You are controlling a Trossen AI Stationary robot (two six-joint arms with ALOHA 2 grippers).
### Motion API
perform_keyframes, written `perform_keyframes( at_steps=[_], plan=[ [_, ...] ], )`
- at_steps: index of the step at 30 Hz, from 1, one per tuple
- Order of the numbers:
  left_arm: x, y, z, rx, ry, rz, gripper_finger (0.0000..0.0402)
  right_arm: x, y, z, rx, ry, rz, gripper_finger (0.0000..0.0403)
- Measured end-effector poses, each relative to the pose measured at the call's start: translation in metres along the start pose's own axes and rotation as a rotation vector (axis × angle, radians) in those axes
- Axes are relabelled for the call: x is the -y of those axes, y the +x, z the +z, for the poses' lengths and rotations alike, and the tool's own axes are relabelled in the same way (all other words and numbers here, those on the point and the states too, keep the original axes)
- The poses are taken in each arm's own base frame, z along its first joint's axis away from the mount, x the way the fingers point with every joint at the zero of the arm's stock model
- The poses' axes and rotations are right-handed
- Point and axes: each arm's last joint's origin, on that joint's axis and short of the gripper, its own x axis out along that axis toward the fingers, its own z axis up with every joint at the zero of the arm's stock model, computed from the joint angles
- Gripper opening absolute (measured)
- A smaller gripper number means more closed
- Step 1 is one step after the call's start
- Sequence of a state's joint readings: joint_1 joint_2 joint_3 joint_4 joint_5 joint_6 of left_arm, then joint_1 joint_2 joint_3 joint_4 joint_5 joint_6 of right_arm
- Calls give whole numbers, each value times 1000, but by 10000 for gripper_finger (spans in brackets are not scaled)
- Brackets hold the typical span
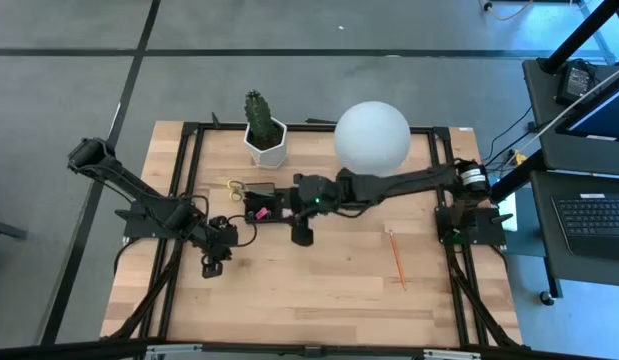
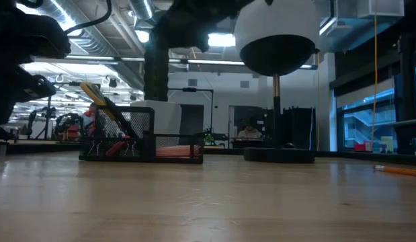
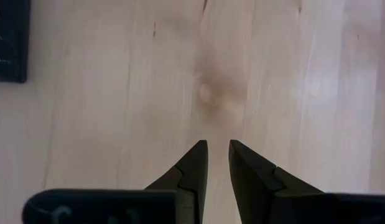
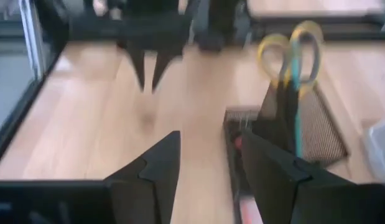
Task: Pick and place office supplies into organizer
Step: Put the orange pencil into the black desk organizer
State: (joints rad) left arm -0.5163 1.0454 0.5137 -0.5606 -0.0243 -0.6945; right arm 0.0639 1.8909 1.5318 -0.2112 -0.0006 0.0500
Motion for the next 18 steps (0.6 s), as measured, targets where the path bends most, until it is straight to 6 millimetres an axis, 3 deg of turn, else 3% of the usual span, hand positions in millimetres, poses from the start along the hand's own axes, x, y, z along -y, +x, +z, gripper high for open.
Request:
perform_keyframes(
  at_steps=[4, 9, 14, 18],
  plan=[
    [1, 0, 2, 28, -1, -9, 61, -26, -11, -7, -100, -1, 43, 171],
    [2, 0, 3, 36, 6, -12, 61, -59, -33, -31, -384, 183, 30, 171],
    [2, 0, 6, 96, 45, 31, 61, -81, -55, -65, -688, 401, -235, 171],
    [4, -1, 10, 152, 72, 30, 61, -86, -77, -88, -863, 490, -519, 171]
  ],
)
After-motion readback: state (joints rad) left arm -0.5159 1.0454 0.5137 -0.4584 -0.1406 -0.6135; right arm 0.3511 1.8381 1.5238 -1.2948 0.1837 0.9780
